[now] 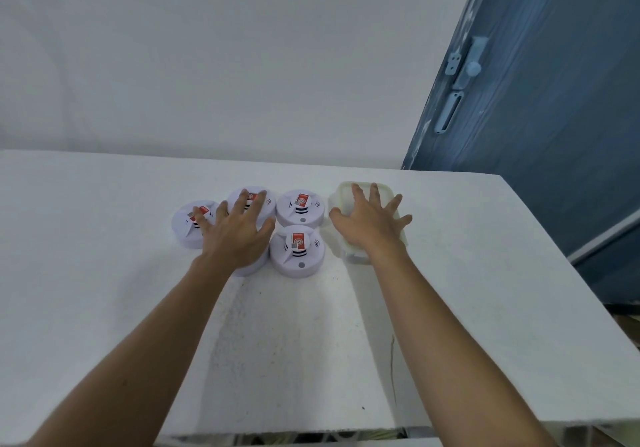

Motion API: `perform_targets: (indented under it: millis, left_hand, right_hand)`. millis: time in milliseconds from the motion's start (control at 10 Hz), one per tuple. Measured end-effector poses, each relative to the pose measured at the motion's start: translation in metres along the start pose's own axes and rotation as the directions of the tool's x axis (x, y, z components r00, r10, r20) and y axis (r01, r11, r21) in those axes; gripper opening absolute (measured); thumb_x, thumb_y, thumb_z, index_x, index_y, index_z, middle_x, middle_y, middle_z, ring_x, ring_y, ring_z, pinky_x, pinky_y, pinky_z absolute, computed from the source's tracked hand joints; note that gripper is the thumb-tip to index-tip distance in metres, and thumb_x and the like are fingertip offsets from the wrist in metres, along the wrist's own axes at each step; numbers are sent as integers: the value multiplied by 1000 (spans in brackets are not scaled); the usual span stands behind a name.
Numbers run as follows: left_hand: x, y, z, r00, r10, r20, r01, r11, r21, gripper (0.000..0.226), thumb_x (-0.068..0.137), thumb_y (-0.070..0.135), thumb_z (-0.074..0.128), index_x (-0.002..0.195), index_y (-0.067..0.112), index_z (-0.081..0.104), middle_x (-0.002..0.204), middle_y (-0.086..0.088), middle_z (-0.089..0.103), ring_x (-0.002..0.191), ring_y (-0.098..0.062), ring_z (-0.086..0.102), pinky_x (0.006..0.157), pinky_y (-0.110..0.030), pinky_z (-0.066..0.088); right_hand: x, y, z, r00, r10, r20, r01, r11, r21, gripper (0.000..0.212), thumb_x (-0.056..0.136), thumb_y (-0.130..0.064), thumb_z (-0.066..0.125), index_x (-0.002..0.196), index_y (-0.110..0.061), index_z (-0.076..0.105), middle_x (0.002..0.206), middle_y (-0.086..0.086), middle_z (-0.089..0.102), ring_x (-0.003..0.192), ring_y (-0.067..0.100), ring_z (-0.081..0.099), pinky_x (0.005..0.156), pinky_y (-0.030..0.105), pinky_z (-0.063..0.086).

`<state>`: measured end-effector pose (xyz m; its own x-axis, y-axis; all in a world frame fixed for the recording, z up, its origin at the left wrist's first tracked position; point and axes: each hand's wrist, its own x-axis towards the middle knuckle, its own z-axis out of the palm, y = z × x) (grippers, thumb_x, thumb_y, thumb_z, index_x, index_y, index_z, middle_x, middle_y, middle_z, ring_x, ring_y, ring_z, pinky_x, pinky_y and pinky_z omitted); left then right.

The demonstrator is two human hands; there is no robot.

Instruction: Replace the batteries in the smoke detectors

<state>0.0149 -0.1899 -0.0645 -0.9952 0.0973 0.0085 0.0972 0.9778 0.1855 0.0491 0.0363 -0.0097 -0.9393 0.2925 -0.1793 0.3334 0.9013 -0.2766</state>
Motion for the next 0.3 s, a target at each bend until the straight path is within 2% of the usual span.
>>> perform_targets:
  millis: [100, 200, 300]
  left_hand:
    - [0, 0, -6, 1000, -14, -6, 14, 998, -61, 62, 96, 60, 20, 153, 39, 8, 163, 7, 10, 149, -33, 11, 111, -68, -2]
    - [-8, 6, -18, 996, -12, -90, -1, 989, -149, 59, 99, 54, 26, 153, 33, 18, 162, 4, 19, 149, -30, 11, 114, -63, 1]
    - [-8, 13, -33, 973, 42, -228, -101, 961, -256, 59, 97, 52, 27, 150, 26, 32, 159, -1, 29, 147, -31, 18, 116, -55, 13]
  right_hand:
    - [-2, -3, -2, 999, -22, -30, 22, 1000, 9, 73, 96, -60, 39, 159, -31, 15, 170, 3, 0, 153, 42, -8, 116, 70, -3]
    - [-10, -9, -6, 996, -53, -73, 62, 990, 127, 70, 95, -54, 43, 158, -30, 22, 169, 0, 8, 155, 34, -1, 118, 65, -2]
    - [-17, -23, -13, 970, -112, -215, 174, 939, 296, 63, 94, -47, 47, 153, -28, 32, 164, -4, 27, 152, 26, 16, 119, 60, 4]
